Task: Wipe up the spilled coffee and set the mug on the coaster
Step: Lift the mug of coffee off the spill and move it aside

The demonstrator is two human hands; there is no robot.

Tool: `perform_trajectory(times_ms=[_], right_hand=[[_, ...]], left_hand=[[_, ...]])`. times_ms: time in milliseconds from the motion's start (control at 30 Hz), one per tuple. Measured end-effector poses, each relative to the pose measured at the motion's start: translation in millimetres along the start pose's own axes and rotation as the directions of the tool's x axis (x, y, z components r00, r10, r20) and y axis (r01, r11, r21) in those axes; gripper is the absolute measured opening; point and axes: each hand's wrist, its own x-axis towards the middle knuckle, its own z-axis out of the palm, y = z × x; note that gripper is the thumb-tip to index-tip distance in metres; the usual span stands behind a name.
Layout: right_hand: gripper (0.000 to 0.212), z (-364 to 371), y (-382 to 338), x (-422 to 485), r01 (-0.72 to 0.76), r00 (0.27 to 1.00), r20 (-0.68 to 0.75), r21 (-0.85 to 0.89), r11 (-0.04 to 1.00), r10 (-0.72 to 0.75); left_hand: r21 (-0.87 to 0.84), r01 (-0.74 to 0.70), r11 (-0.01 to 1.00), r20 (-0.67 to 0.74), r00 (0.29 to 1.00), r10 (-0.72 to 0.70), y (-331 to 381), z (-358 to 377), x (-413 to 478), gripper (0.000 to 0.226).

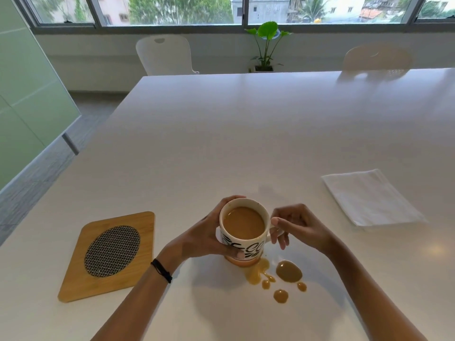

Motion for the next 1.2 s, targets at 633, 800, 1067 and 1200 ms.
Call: perform_trajectory(times_ms=[633, 800, 1067, 1200], right_hand=[[0.037, -2, -7, 1, -0.007, 1.0, -0.004, 0.124, 0.992, 0.008], [0.039, -3, -9, 0, -0.001, 1.0, 0.0, 0.098, 0.995, 0.001], [0.034, -9, -21, 3, 0.041, 0.996, -0.084, 0.104, 0.994, -0.032], [0.029, -21, -27, 5, 0.042, 0.989, -0.143, 0.062, 0.997, -0.033]], left_hand=[[0.09, -0.042, 0.995, -0.063, 0.997, 0.048, -9, 0, 2, 0.089], [0.114, -0.052, 0.992, -0.079, 0.995, 0.061, -9, 1, 3, 0.09], [0.112, -0.091, 0.99, -0.061, 0.993, 0.099, 6, -7, 14, 0.086], [0.127, -0.081, 0.989, -0.033, 0.996, 0.086, 15, -15, 33, 0.085]])
